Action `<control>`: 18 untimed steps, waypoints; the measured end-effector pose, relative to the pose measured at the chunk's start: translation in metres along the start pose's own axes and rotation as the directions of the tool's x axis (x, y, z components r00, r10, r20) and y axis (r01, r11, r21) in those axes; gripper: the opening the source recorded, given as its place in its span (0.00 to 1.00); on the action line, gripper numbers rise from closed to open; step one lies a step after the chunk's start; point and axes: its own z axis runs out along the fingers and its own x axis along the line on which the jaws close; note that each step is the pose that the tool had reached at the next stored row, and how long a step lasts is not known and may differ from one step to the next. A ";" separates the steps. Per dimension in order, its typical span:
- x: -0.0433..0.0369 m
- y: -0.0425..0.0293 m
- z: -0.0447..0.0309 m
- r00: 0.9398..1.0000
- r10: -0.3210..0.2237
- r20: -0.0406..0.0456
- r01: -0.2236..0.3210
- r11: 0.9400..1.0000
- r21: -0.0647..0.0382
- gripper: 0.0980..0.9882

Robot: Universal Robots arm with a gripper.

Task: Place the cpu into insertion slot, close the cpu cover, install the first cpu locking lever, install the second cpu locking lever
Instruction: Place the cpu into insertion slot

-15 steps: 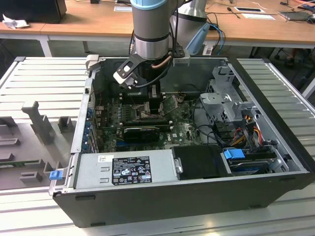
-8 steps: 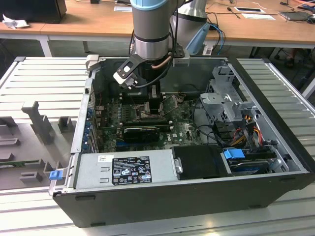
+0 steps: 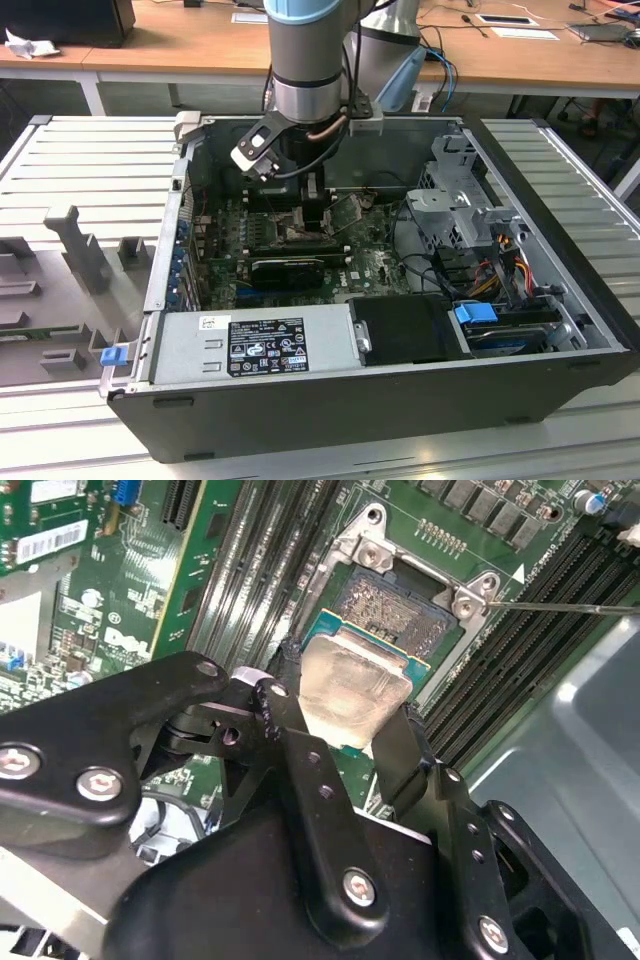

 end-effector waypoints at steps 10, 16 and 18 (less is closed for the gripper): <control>-0.0002 -0.0109 0.0104 0.997 -0.071 -0.006 0.071 0.997 0.001 0.48; -0.0005 -0.0163 0.0158 0.996 -0.088 -0.007 0.088 0.996 0.001 0.48; -0.0002 -0.0168 0.0175 0.996 -0.088 -0.008 0.088 0.996 0.001 0.48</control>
